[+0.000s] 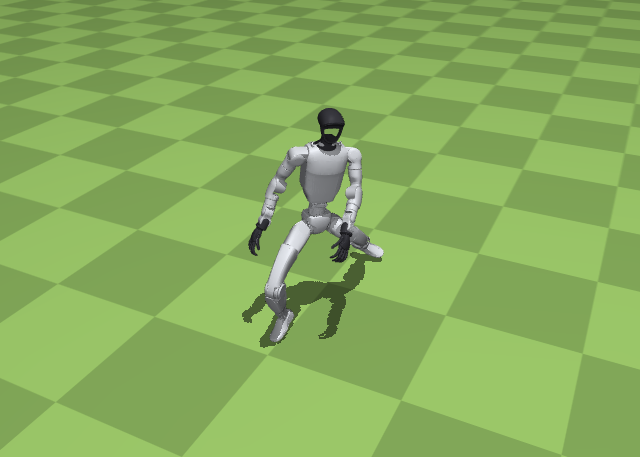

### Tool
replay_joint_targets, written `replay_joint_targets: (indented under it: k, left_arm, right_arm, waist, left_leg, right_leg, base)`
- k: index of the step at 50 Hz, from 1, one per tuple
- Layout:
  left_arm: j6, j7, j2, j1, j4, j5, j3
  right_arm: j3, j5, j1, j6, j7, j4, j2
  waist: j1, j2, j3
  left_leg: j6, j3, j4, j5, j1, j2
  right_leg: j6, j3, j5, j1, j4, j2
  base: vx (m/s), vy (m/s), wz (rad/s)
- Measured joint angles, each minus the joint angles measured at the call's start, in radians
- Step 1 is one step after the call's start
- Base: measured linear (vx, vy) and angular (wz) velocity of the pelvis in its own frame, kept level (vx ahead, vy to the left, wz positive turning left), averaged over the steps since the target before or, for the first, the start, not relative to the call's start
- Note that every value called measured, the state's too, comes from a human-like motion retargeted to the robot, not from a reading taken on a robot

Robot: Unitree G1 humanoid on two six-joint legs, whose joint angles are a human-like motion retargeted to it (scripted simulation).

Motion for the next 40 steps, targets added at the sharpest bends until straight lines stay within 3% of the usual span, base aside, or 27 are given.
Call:
replay_joint_targets:
  k: [5,10,19,28,34,40]
  left_arm:
    - [-0.018,0.009,0.026,0.003,-0.052,-0.033,0.008]
    - [-0.021,0.014,0.064,0.068,-0.083,-0.137,0.086]
    - [-0.024,0.042,0.133,0.226,-0.052,-0.332,0.262]
    - [-0.018,0.121,0.183,0.305,0.092,-0.295,0.361]
    - [-0.026,0.124,0.172,0.277,0.152,-0.236,0.369]
    - [-0.039,0.092,0.138,0.24,0.113,-0.23,0.34]
  right_arm:
    - [0.003,0.001,-0.036,-0.011,-0.028,-0.021,-0.012]
    - [0.002,-0.008,-0.064,-0.013,-0.052,-0.047,-0.024]
    - [0.001,-0.078,-0.088,0.029,-0.014,-0.097,0.001]
    - [0.038,-0.133,-0.023,0.058,-0.031,-0.05,0.093]
    - [0.051,-0.149,0.001,0.065,-0.009,0.022,0.118]
    - [0.051,-0.122,-0.012,0.057,0.037,0.027,0.089]
  waist:
    - [0.041,-0.031,-0.008]
    - [0.057,-0.02,-0.01]
    - [0.054,0.0,0.022]
    - [0.095,-0.033,0.11]
    - [0.079,-0.044,0.164]
    - [0.052,0.011,0.162]
  left_leg:
    - [-0.001,0.015,-0.029,-0.003,0.009,-0.03]
    - [-0.014,0.066,-0.084,0.007,0.034,-0.079]
    - [-0.079,0.187,-0.278,-0.007,0.119,-0.293]
    - [-0.079,0.245,-0.328,-0.018,0.193,-0.459]
    - [-0.079,0.239,-0.346,-0.015,0.225,-0.505]
    - [-0.079,0.271,-0.344,-0.01,0.206,-0.468]
  right_leg:
    - [0.004,-0.014,0.043,0.013,-0.057,-0.002]
    - [0.004,-0.033,0.15,0.033,-0.214,0.014]
    - [0.004,-0.085,0.458,0.137,-0.719,0.063]
    - [0.004,-0.19,0.756,0.408,-1.323,0.176]
    - [0.004,-0.213,0.784,0.484,-1.42,0.175]
    - [0.004,-0.184,0.781,0.412,-1.388,0.208]
  base:
    - [-0.06,0.07,0.0]
    - [-0.17,0.31,-0.05]
    - [-0.25,0.47,-0.11]
    - [-0.15,0.26,-0.23]
    - [-0.03,0.04,0.03]
    - [0.05,-0.04,-0.16]
